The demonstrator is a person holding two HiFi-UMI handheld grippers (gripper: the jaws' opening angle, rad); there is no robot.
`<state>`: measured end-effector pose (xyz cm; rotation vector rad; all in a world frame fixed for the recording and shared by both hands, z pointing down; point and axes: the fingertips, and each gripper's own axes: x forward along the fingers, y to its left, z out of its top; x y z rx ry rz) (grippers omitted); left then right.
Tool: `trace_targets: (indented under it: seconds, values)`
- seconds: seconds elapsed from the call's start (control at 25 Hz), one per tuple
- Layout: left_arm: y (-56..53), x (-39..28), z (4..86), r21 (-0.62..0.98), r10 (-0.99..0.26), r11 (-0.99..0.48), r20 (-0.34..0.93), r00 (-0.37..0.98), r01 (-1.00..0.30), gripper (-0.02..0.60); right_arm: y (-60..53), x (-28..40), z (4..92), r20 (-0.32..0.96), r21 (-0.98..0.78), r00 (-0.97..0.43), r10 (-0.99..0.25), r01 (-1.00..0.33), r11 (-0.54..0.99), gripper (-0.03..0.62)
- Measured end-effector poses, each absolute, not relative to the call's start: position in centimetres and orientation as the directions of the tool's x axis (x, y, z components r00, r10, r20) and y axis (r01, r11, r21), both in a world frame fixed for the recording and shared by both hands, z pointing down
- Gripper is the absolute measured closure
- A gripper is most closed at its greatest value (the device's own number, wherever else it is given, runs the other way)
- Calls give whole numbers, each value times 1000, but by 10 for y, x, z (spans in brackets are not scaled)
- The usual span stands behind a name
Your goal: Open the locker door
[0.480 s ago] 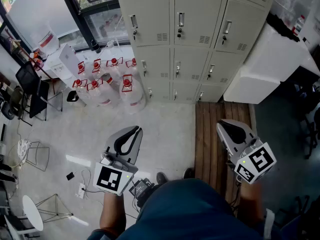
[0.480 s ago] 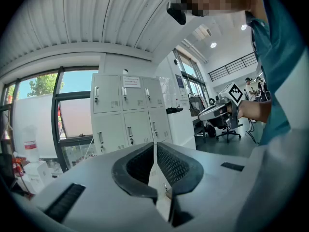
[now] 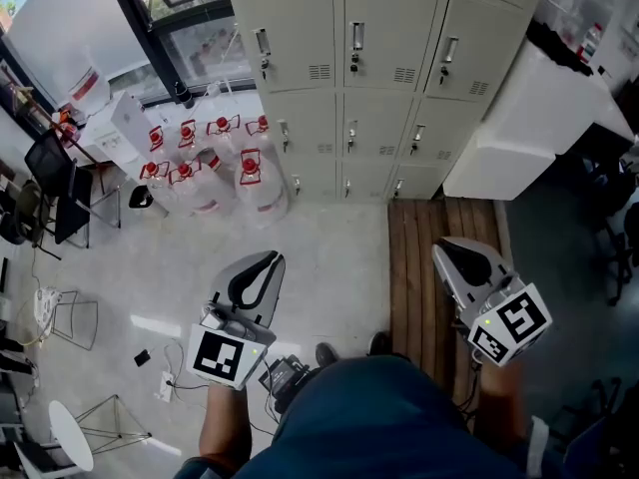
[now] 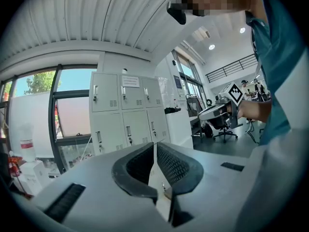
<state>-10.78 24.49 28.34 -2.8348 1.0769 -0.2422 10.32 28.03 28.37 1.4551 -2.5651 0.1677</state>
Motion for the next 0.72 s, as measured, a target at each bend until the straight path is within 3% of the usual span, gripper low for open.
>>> trace_targets:
  seconds: [0.72]
  values:
    - [236,-162,288,-145,-645,-762,102,757,-631,546,276,53,278,149,-79,-494,-856,-869,488,559]
